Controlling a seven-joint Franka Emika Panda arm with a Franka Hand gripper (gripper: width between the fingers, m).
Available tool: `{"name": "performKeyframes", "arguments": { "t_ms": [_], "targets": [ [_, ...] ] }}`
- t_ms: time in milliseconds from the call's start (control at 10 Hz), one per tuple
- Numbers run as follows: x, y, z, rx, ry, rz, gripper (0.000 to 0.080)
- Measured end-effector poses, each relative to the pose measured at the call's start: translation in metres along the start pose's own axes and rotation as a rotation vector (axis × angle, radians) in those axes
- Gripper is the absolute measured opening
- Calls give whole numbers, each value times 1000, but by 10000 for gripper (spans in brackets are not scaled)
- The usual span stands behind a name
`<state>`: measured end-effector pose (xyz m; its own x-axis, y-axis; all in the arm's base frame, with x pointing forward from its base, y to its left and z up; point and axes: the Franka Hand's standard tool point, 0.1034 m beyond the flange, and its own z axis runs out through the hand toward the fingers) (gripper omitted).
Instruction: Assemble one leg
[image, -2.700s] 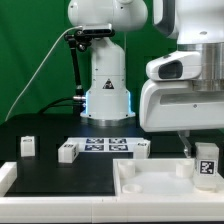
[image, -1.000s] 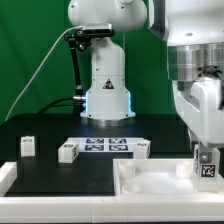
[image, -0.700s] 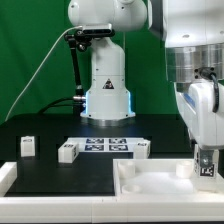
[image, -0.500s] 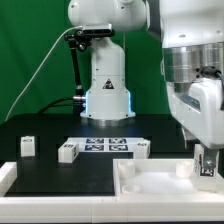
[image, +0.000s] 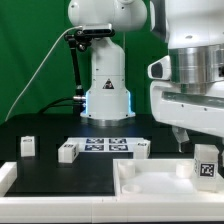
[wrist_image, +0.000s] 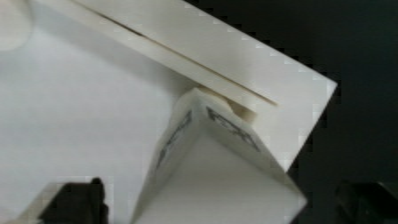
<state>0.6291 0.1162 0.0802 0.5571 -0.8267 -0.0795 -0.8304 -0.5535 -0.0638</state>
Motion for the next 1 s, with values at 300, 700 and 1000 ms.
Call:
{"name": "performKeyframes", "arguments": {
  "t_ms": [300,700,1000],
  "targets": [
    [-3,-1,1,-24,15,-335,649],
    [-3,-1,3,-41,42,-699,649],
    [-4,-3,4,-32,52,-747,536]
  ]
}}
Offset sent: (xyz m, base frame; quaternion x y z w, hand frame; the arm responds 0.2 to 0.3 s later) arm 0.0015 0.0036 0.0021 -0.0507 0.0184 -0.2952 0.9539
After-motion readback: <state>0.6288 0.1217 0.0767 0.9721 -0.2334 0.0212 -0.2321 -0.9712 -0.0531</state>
